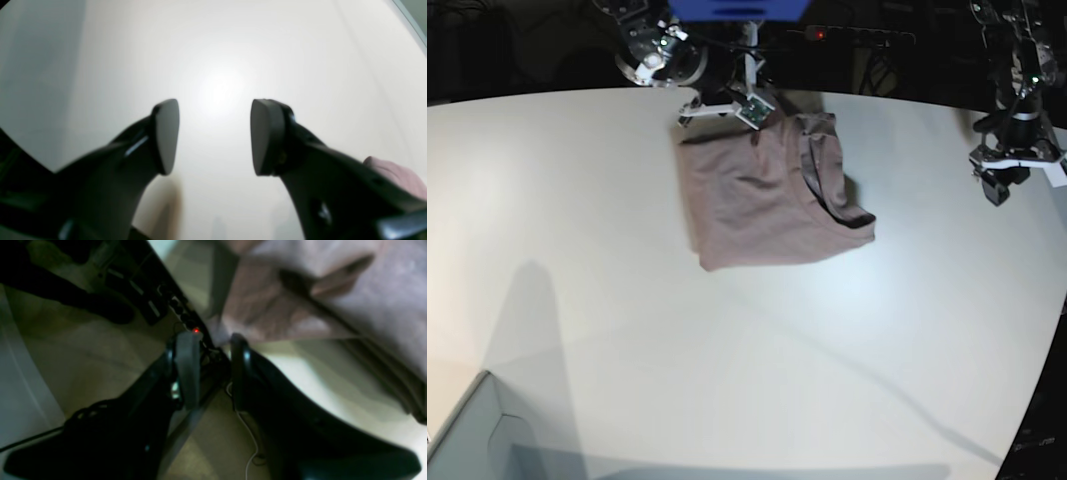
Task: Layout the t-shirt on the table in an organized manner, then fold the t-shirt properly
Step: 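Grasp the shirt edge near the collar with the right gripper, then drag the grasped edge away from the bundle with the right gripper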
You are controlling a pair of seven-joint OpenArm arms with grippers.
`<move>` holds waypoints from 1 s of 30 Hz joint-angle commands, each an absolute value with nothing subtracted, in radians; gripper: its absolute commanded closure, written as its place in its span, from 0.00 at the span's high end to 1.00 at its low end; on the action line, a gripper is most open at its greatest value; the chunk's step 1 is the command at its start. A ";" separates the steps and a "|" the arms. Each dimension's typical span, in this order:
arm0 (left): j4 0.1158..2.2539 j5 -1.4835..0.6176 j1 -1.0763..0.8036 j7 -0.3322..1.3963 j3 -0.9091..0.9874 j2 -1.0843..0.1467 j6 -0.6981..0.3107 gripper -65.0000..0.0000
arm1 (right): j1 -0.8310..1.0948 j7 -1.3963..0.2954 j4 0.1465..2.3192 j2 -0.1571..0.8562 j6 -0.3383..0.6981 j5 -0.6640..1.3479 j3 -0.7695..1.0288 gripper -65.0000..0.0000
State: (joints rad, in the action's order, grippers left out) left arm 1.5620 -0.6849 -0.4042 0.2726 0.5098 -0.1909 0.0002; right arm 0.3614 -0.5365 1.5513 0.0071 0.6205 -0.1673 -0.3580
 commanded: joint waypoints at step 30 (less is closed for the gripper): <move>1.577 -0.685 -0.395 0.252 0.515 -0.200 -0.002 0.51 | 0.202 -0.510 1.483 -0.071 0.619 -0.150 -0.262 0.30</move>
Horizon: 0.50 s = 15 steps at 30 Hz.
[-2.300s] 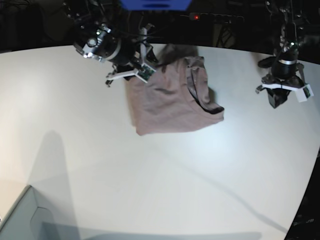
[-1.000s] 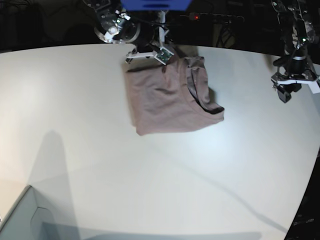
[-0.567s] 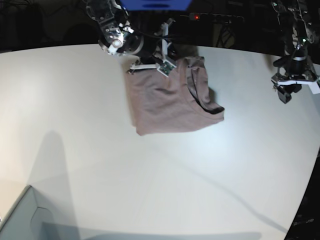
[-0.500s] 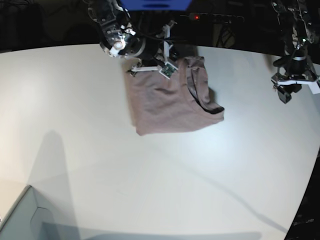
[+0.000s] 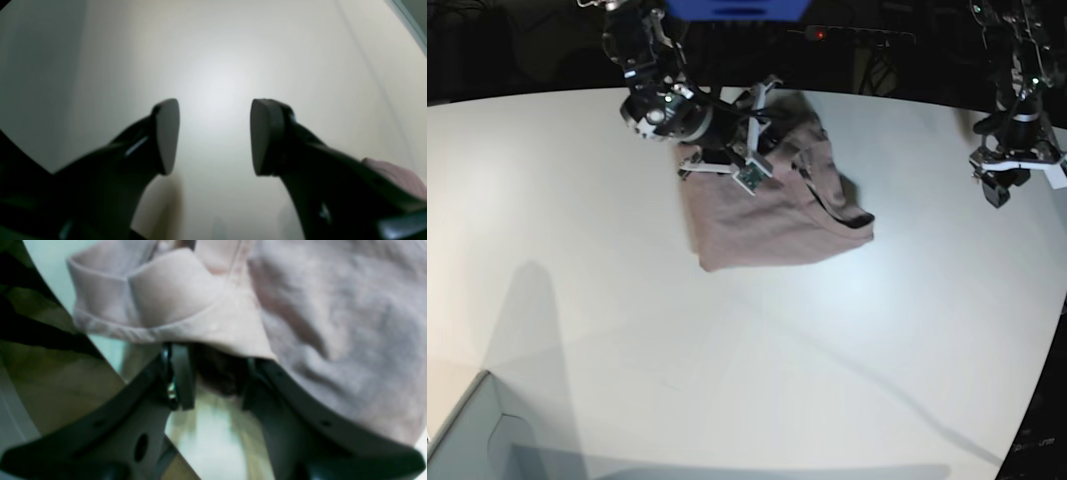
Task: Layout the t-shirt on the table in an organized manner, then fold the t-shirt properly
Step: 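Drag the grasped edge away from the bundle with the right gripper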
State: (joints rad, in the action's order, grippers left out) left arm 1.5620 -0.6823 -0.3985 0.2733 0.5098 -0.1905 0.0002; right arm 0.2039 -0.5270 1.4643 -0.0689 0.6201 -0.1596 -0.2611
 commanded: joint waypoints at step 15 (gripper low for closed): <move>1.529 -0.685 -0.352 0.252 0.509 -0.196 -0.002 0.51 | 0.369 -0.513 1.728 0.008 0.619 -0.151 -0.260 0.30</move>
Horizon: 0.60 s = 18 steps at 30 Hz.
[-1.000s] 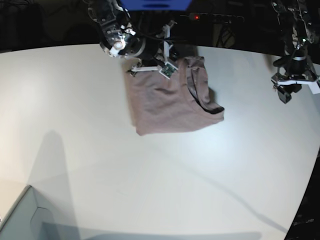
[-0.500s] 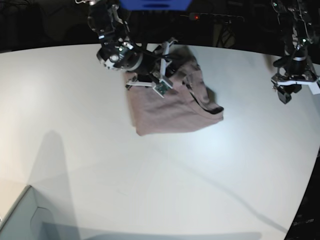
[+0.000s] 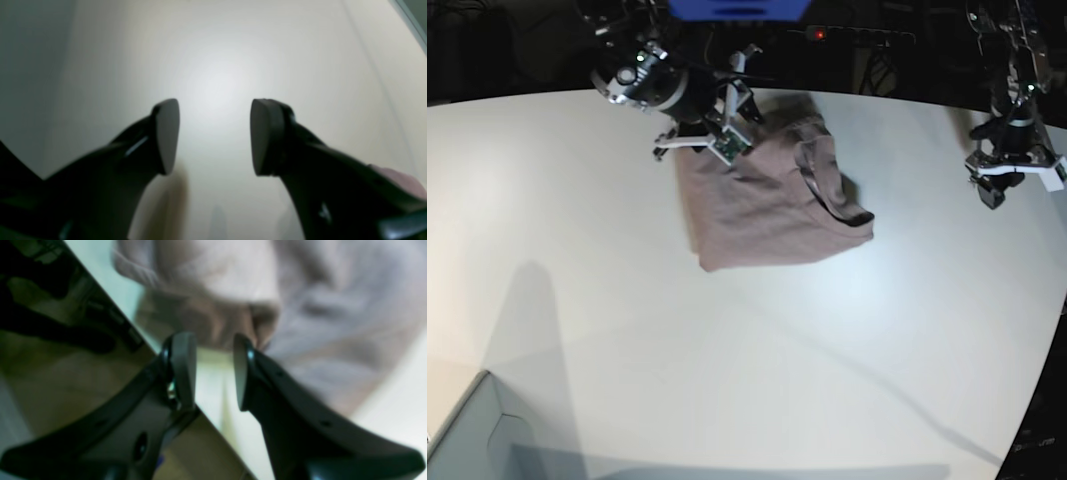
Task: Layout the t-shirt on the table in an organized manner, then fold the t-shirt properly
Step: 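Drag the grasped edge away from the bundle with the right gripper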
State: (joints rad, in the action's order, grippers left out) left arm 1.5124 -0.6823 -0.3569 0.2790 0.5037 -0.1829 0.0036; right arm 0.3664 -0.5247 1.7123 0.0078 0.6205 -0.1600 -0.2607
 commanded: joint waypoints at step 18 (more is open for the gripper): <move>1.641 -0.697 -0.446 0.252 0.308 -0.159 -0.002 0.51 | 0.090 -0.521 1.659 0.051 0.619 -0.151 -0.127 0.30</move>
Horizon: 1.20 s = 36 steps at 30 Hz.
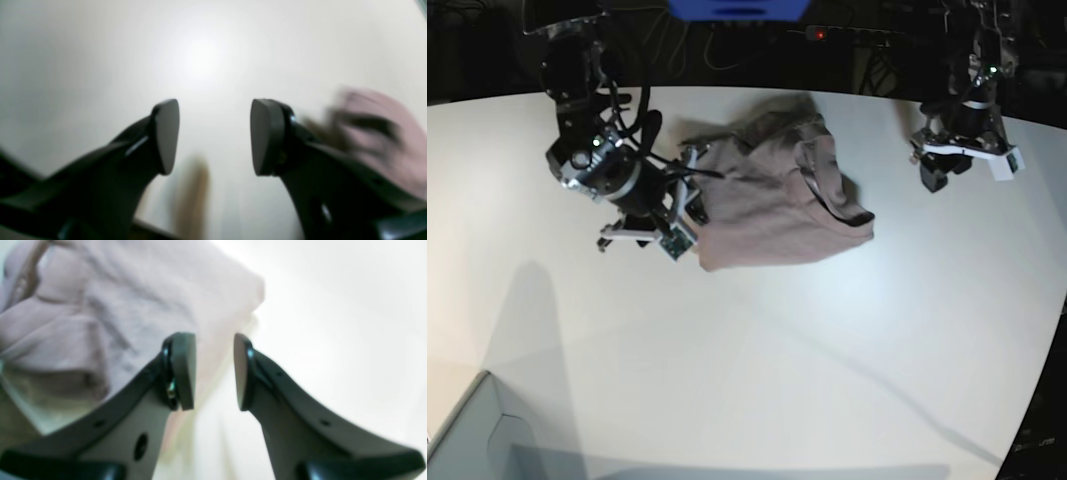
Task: Layout the t-shirt on the table in an organized manner, then fold the t-shirt properly
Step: 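Drag the grasped edge away from the bundle with the right gripper, then reach the left gripper to the shirt and grasp its edge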
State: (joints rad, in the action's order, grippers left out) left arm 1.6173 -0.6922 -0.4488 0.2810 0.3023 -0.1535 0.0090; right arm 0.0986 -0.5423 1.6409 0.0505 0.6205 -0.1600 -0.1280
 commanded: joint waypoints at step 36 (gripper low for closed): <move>1.009 -0.685 0.257 0.568 -0.407 -0.177 -0.016 0.00 | 0.090 -0.512 1.554 0.064 0.619 -0.151 0.237 0.30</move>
State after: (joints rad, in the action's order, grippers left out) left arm 1.0088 -0.7086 0.2493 0.5457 -0.4084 -0.1802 -0.0376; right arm 0.1005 -0.5312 1.5352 0.0639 0.6205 -0.1616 0.2417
